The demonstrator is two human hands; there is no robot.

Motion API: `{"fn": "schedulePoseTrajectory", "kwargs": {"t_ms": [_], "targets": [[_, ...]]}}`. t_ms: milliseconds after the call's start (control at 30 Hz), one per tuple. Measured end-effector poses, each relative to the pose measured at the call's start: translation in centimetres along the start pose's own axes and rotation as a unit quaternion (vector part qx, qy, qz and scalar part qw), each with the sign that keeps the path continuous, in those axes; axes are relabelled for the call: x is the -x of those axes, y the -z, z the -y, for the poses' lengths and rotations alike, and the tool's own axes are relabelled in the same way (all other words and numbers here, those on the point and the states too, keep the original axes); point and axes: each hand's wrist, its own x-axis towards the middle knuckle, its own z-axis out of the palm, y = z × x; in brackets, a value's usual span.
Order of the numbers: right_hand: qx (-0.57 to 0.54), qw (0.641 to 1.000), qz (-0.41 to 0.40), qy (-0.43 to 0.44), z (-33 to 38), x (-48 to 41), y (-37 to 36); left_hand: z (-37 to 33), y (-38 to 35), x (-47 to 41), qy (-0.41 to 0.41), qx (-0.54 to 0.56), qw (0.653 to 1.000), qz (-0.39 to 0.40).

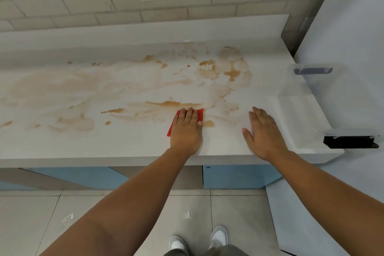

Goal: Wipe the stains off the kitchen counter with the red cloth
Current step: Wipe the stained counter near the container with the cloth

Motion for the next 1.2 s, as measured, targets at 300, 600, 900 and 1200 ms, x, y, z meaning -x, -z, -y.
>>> {"fn": "schedulePoseTrajectory", "kwargs": {"t_ms": [300,600,900,1200], "targets": [[0.013,1.0,0.017,0.008,-1.5,0.1,-0.5,5.3,1.0,3.6,-0.085,-0.028,0.996,0.009],[0.026,0.999,0.031,0.012,-1.6,0.2,-0.8,-1.7,-0.6,-0.8,0.02,-0.028,0.999,-0.015],[0.031,0.999,0.033,0.013,-1.7,0.3,-0.7,3.3,1.2,3.9,-0.032,0.148,0.987,-0.061],[0.037,0.999,0.029,0.011,-1.8,0.2,-1.0,-1.9,-0.6,-1.5,-0.003,-0.034,0.999,-0.026]]}}
